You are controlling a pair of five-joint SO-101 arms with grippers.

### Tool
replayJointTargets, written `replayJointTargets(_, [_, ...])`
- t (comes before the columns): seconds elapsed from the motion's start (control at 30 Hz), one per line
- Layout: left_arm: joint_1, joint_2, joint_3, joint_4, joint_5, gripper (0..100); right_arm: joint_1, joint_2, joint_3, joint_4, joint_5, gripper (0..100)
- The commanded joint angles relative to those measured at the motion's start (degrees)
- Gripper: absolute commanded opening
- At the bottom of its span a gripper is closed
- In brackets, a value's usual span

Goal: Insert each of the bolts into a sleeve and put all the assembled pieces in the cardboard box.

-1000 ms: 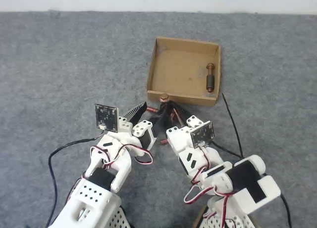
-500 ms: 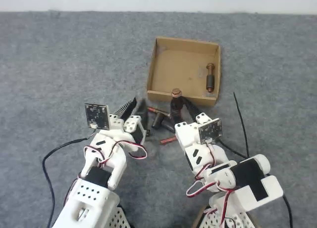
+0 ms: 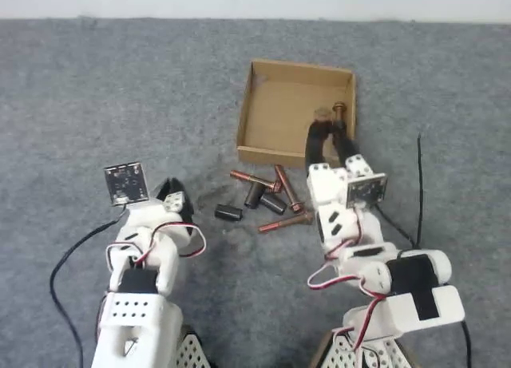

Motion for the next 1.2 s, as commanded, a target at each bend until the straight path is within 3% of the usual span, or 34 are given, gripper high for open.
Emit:
replayJointTargets(0.0, [-2.99,-1.49,-0.57,5.36,-4.66,2,0.84,-2.77,-7.47,2.86,-0.44,0.6])
replayJointTargets(0.2, [-3.34,-1.58,-0.57,7.47,-8.35,2,1.80,-2.68,-17.49,19.21,-0.44,0.6])
replayJointTargets(0.73, [-3.43,-1.58,-0.57,7.38,-8.35,2,2.59,-2.07,-48.18,72.66,-0.44,0.6])
replayJointTargets(1.17, [-3.52,-1.58,-0.57,7.38,-8.35,2,2.68,17.89,-79.65,109.93,-0.53,1.0])
